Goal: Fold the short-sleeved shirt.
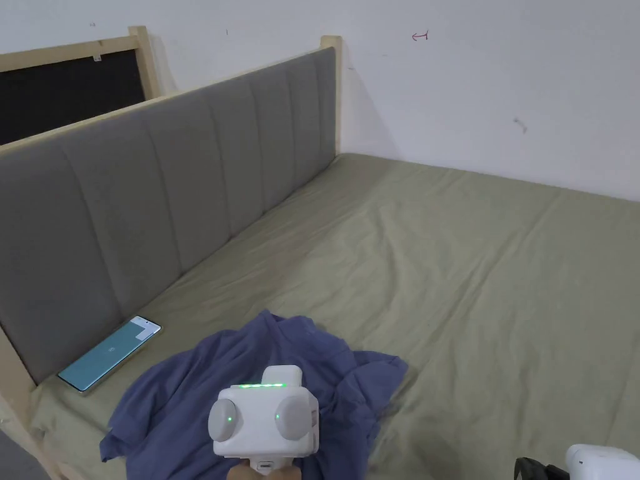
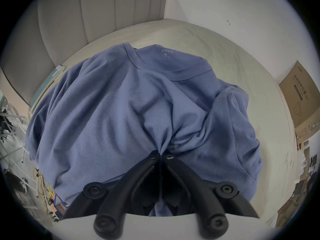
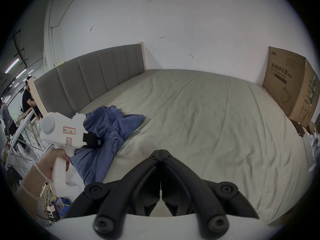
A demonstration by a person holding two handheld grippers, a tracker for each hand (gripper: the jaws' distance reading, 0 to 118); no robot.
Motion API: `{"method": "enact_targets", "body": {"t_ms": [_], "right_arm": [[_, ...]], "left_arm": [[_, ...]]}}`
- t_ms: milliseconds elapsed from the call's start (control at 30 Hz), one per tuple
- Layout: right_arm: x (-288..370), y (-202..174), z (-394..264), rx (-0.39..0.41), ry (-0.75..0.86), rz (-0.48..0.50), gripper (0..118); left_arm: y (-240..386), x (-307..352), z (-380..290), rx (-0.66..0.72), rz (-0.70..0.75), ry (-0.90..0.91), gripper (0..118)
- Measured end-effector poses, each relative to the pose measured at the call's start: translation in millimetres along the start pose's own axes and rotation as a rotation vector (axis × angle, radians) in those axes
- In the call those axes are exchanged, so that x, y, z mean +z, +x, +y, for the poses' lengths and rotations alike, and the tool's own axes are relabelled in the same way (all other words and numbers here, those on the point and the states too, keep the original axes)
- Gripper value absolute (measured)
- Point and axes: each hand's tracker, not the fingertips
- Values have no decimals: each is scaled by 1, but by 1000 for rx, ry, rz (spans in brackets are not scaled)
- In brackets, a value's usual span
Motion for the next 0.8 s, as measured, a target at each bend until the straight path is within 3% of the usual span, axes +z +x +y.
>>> {"method": "enact_targets", "body": {"t_ms": [233, 333, 533, 667, 800], "right_arm": [[10, 31, 3, -80, 7, -49, 0], [13, 44, 4, -144, 10, -39, 0], [27, 64, 7, -175, 39, -65, 0], [42, 83, 11, -218, 75, -82, 0], [62, 111, 13, -264, 113, -134, 0]], "left_arm": [[-37, 33, 8, 246, -246, 29, 1], [-35, 50, 12, 208, -249, 54, 1], [-9, 82, 31, 218, -380, 115, 1], [50, 113, 53, 21, -353, 168, 1], [122, 134, 74, 1, -590, 181, 1]]}}
